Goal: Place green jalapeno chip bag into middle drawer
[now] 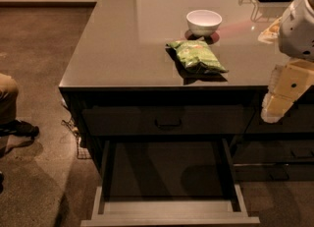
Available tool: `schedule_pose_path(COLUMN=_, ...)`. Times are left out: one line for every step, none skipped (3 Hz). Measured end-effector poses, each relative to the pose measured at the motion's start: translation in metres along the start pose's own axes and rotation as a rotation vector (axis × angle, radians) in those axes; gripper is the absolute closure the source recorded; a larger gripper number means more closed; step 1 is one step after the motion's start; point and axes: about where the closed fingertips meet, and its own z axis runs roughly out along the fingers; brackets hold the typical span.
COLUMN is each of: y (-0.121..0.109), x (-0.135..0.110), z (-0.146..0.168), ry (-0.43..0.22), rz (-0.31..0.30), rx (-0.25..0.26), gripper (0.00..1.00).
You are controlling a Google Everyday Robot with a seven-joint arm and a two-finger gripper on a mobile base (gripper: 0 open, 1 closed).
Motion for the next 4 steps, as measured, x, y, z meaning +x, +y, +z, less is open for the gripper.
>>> schedule_pose_path(y=0.0, x=0.0, z=0.0, ry=0.0, rz=0.0, rx=0.0, gripper=0.0)
schedule_pose_path(y=-0.021, x=-0.014, z=0.004, ry=-0.067, rz=0.1, rx=0.055, gripper=0.0)
schedule_pose_path(y=-0.056, x=-0.041, z=0.015, ry=-0.128, rz=0.23, rx=0.082, gripper=0.0)
schedule_pose_path(y=-0.092, x=-0.073, z=0.033, ry=-0.214, rz=0.385, rx=0.072, gripper=0.0)
